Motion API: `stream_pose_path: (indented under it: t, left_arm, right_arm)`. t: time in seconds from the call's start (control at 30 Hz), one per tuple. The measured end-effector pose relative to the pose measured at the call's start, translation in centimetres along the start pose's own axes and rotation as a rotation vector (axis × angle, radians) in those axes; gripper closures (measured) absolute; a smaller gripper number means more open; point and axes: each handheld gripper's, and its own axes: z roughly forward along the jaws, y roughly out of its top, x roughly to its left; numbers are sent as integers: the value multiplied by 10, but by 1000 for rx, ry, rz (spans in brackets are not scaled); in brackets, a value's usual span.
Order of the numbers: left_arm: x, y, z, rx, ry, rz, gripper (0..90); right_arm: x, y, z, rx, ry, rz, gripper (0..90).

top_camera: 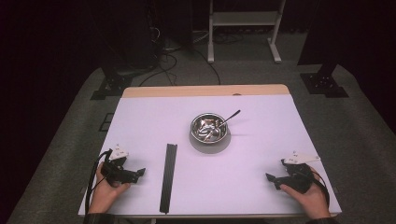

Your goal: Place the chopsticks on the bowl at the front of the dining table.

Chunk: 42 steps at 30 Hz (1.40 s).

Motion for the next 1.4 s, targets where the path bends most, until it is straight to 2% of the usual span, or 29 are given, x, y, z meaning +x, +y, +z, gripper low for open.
stream_pose_path:
  t: [0.63,1.07,1.2,1.27,1.4]
  left_arm:
    - [1,1,0,0,-5,-9,0]
    - [-3,7,0,11,40,1,0]
    - [-6,10,1,7,27,6,0]
    - [-8,13,-1,-24,-5,-20,0]
    - [-9,18,-2,-27,-9,-26,0]
  right_arm:
    - [0,0,0,-2,-3,-2,125]
    - [0,0,0,0,-2,-2,125]
    - [0,0,0,-1,-3,-2,125]
    - [0,0,0,-1,-2,-2,125]
    - [0,0,0,-1,-3,-2,125]
